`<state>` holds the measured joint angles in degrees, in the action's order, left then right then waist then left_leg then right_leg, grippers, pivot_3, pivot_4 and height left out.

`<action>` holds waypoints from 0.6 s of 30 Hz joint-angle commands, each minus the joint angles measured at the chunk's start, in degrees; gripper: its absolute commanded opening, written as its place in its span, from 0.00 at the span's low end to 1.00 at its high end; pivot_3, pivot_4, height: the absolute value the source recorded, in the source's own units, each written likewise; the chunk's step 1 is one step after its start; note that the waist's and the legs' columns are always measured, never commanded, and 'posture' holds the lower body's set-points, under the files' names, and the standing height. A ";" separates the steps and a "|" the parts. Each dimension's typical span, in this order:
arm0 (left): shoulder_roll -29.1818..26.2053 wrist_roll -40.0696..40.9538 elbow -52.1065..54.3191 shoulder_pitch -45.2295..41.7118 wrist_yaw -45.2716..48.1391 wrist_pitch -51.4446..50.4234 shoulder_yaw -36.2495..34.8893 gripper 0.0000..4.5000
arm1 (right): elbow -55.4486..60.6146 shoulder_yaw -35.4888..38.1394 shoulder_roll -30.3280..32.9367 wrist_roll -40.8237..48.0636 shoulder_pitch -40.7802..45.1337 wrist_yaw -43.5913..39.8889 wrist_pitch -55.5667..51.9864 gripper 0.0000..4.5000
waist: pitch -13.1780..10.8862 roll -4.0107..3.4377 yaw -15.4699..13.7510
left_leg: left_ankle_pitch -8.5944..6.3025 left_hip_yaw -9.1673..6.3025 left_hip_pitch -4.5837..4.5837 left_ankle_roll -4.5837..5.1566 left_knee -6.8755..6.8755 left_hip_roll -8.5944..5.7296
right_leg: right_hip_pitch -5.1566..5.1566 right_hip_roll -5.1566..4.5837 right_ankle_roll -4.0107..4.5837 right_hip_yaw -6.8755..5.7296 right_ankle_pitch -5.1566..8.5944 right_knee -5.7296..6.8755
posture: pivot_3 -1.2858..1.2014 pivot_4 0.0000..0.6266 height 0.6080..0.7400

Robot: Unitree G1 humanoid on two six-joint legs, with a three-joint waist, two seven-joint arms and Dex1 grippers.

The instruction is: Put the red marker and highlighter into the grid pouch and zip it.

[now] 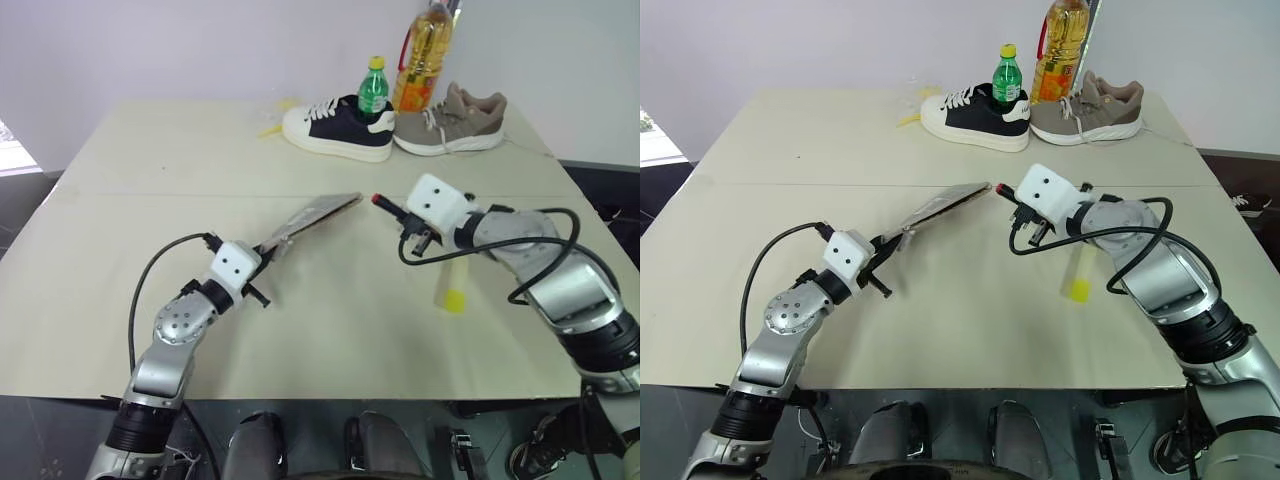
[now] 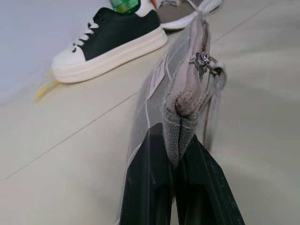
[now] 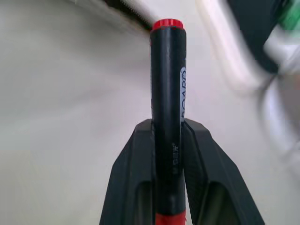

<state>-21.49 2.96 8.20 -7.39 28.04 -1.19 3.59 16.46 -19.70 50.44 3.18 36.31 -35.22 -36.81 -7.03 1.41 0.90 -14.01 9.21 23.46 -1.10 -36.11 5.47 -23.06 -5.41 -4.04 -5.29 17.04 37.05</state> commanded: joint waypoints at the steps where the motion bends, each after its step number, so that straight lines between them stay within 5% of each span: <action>1: -0.21 1.13 2.97 -0.11 0.86 0.21 -0.28 0.00 | -2.95 -1.78 1.20 -6.87 2.01 -2.74 11.96 0.06 | 0.00 0.01 0.07 | 0.00 0.00 0.00 0.00 -0.01 0.02 | 0.03 0.03 0.00 0.00 0.00 0.01 | 0.52 0.24 0.74; 18: 0.03 2.17 7.26 1.40 2.94 -2.34 1.64 0.00 | -14.01 -6.36 -2.48 -27.26 4.61 -5.85 37.68 0.06 | -0.01 -0.02 -0.05 | 0.03 0.05 -0.02 -0.05 -0.07 0.03 | 0.08 0.02 0.00 0.00 0.00 0.02 | 0.52 0.24 0.74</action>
<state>-21.13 4.28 12.66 -5.88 30.46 -3.60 5.15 1.88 -26.22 46.55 -21.39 39.36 -41.43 -3.52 -7.05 1.39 0.85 -13.97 9.26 23.44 -1.15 -36.18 5.50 -22.98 -5.39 -4.04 -5.29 17.03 37.08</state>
